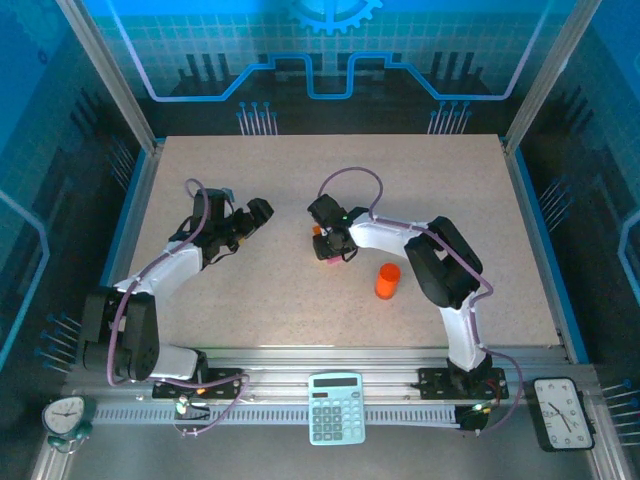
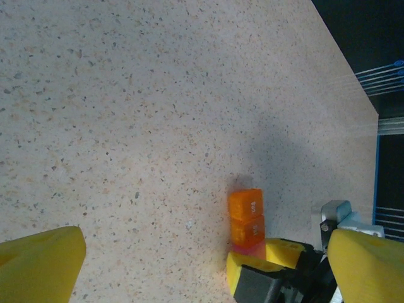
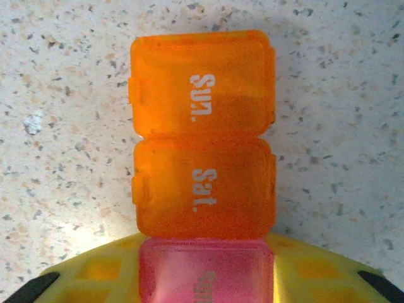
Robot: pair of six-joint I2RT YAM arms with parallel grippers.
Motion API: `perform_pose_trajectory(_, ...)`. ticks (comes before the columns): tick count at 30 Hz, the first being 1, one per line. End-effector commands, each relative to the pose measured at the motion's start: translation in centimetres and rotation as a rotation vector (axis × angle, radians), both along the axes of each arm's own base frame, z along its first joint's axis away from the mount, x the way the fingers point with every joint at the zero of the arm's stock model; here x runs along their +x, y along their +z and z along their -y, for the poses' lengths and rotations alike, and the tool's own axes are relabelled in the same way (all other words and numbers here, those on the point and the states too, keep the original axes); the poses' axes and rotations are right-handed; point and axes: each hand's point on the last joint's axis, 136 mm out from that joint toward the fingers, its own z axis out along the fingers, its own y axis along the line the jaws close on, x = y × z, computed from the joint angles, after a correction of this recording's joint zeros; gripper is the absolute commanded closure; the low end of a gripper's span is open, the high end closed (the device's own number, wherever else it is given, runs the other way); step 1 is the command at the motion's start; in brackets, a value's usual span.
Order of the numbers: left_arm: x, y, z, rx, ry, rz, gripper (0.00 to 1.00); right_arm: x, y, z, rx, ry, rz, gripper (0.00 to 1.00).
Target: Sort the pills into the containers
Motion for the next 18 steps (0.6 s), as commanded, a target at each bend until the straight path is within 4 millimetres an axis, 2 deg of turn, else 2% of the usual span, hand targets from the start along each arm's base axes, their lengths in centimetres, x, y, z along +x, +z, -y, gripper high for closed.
perform_pose_trajectory(1,0.2,1.5,0.2,-0.067,0.016,0.029,0.01,-1.0,2.2,-1.5,0.08,0.057,0.004,0.68)
perform_pose_trajectory(6,0.2,4.6,2.2,-0.181,-0.062,0.127,0.01,-0.8,7.5,-2.9,0.234,0.114,0.078,0.71)
perform_pose_trajectory(11,0.3,8.0,4.5,-0.318,-0.146,0.22,0.01,-1.3,11.4,-3.9,0.376,0.169,0.108,0.71)
perform_pose_trajectory(15,0.1,9.9,6.1,-0.366,-0.191,0.264,0.01,-1.9,13.2,-4.3,0.471,0.189,0.105,0.72)
perform_pose_trajectory(18,-0.1,11.0,7.3,-0.38,-0.226,0.288,0.01,-2.2,13.7,-4.4,0.507,0.187,0.097,0.72)
